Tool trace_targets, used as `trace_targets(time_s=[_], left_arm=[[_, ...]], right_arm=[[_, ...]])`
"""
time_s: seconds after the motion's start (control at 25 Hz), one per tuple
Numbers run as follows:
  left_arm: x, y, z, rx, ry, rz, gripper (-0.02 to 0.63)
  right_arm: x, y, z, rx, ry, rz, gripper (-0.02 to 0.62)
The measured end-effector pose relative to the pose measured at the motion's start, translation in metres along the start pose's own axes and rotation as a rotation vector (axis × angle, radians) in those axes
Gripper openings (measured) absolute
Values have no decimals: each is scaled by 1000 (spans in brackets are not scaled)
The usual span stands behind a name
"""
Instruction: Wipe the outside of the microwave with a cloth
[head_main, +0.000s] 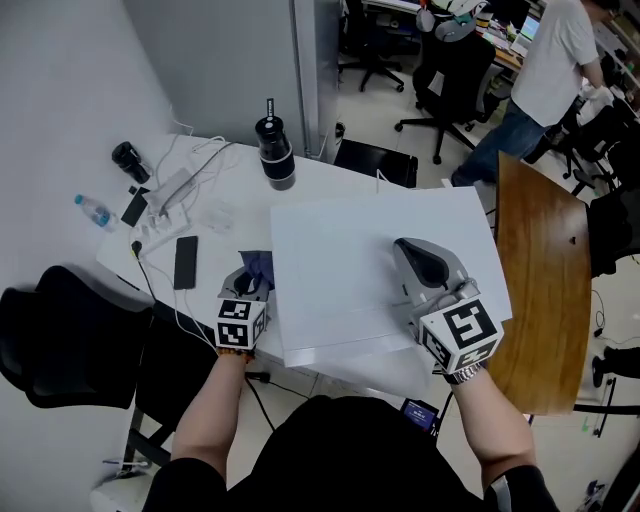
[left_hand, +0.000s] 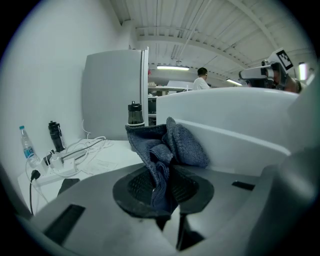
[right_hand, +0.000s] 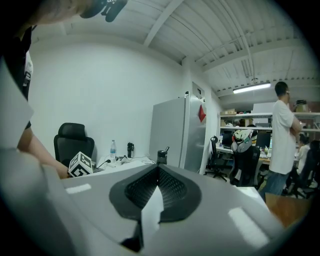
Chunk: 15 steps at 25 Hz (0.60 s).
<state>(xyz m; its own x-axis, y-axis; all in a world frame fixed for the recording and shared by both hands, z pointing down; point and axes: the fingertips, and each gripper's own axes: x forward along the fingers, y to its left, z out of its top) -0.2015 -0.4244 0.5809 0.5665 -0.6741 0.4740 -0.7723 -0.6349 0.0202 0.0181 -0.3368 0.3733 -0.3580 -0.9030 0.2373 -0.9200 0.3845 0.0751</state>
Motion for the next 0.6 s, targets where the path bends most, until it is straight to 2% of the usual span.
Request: trace_targets(time_s=[0.6], left_arm=[[51, 35, 13, -41, 33, 40, 62]], right_arm=[[-16, -40, -16, 30, 38, -105, 2]])
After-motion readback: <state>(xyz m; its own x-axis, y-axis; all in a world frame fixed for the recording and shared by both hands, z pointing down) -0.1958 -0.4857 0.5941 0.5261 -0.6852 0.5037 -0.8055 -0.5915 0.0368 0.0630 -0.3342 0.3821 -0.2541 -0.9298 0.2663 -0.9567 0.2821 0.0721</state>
